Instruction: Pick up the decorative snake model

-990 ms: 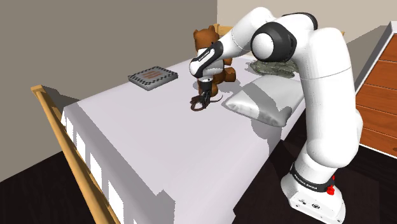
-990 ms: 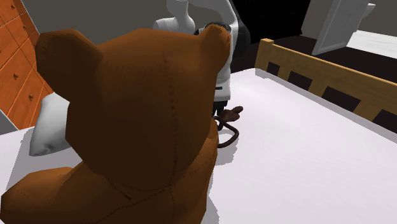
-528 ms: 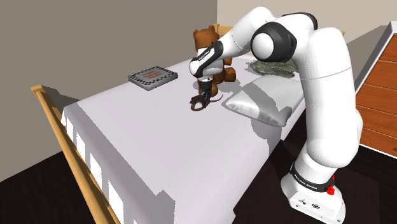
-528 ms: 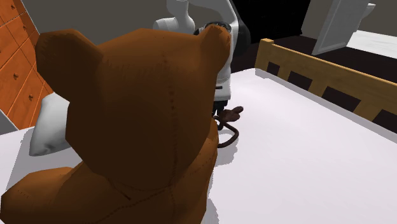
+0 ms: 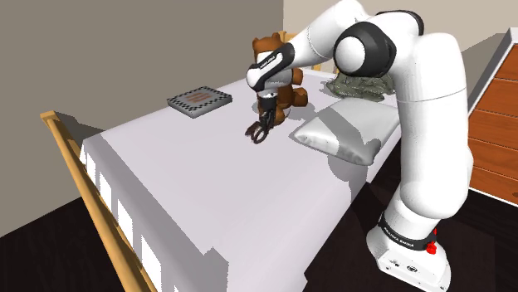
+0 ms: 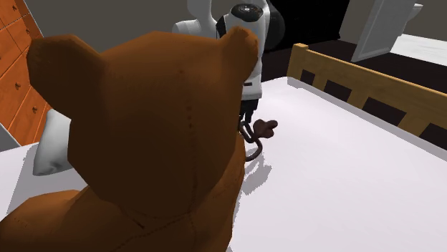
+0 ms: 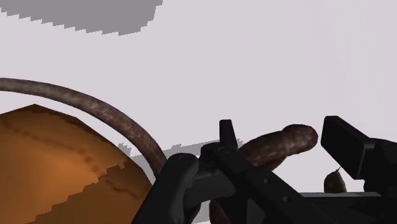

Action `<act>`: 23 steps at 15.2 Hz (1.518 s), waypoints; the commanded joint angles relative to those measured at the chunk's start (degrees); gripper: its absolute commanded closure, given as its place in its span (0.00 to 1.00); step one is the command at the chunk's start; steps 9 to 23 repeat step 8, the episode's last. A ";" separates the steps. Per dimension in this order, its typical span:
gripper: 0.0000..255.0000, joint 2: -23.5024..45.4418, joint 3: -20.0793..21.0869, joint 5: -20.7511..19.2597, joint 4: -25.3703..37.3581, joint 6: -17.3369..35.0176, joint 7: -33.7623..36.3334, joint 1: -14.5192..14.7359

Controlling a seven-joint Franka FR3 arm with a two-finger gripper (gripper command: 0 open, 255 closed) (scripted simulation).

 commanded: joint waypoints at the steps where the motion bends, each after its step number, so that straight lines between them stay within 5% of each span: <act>1: 1.00 -0.63 -0.12 -0.24 0.59 -1.19 0.19 0.02; 23: 1.00 -2.35 -0.37 -0.83 2.19 -4.43 0.73 0.13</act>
